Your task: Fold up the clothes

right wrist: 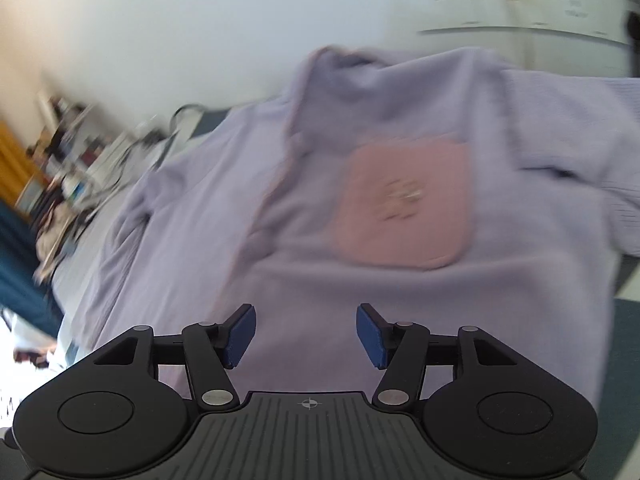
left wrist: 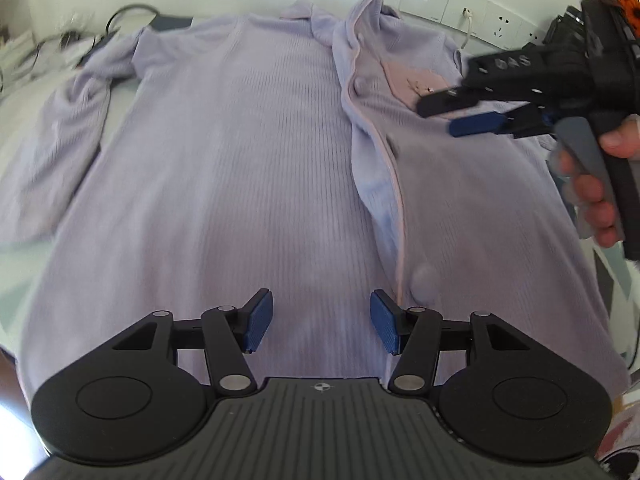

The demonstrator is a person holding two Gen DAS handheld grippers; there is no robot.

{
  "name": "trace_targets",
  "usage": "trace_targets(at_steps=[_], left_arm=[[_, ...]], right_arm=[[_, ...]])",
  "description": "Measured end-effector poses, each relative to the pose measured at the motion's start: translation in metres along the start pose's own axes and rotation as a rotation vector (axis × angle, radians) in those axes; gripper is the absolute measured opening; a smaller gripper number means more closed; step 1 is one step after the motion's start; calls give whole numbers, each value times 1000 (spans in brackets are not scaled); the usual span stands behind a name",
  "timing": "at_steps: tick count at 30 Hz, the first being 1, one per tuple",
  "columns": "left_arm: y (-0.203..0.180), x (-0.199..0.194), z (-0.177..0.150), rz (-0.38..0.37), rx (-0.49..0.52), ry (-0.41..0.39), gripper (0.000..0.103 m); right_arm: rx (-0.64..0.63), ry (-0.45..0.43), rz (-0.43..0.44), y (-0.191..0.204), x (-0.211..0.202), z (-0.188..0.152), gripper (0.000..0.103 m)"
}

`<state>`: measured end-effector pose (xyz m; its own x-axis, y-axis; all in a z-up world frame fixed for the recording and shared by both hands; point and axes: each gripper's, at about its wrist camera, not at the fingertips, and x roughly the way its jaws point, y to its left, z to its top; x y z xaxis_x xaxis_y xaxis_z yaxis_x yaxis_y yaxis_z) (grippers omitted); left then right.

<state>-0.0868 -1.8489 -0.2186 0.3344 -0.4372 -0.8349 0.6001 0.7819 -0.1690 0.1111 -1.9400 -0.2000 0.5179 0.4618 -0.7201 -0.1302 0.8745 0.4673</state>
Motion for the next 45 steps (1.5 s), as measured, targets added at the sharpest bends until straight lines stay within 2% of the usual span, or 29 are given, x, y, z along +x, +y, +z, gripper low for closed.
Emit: trace_targets(at_steps=[2,7,8,9,11,14,18,21,24,27,29,30,32,33,34,38,42,45], left_arm=[[0,2,-7,9,1,1,55],[0,1,-6,18,-4,-10,55],[0,2,-5,19,-6,-7,55],[0,2,-4,19,-7,-6,55],[-1,2,-3,16,-7,-2,55],[0,3,-2,5,-9,0,55],[2,4,8,-15,-33,-6,55],[-5,6,17,-59,-33,-11,55],[-22,9,24,-101,9,-15,60],[-48,21,27,-57,120,4,60],[-54,26,28,-22,137,18,48],[-53,28,30,-5,126,23,31],[-43,27,34,-30,63,34,26],[-37,26,37,-41,32,40,13],[-33,25,38,-27,18,40,7],[-21,15,44,16,-27,14,7],[-13,9,46,49,-35,-12,5],[-3,8,49,18,-83,-9,5]], right_arm=[[-28,21,28,24,9,-6,59],[-95,79,53,51,19,-25,58],[-118,92,47,53,19,-30,51],[-133,99,40,52,19,-34,35],[-124,104,50,43,13,-42,10],[-80,39,8,22,-7,-48,7],[21,-40,-86,-22,-41,-55,6],[103,-81,-151,-56,-64,-65,6],[152,-70,-135,-78,-73,-75,8],[160,-78,-129,-78,-73,-82,8],[163,-83,-130,-75,-72,-85,9],[173,-84,-127,-73,-71,-85,10],[181,-86,-127,-70,-68,-83,11],[183,-85,-127,-70,-67,-83,11],[187,-82,-126,-70,-67,-82,11],[197,-70,-134,-73,-64,-81,17],[184,-64,-149,-70,-61,-82,19],[175,-62,-157,-69,-60,-82,19]])
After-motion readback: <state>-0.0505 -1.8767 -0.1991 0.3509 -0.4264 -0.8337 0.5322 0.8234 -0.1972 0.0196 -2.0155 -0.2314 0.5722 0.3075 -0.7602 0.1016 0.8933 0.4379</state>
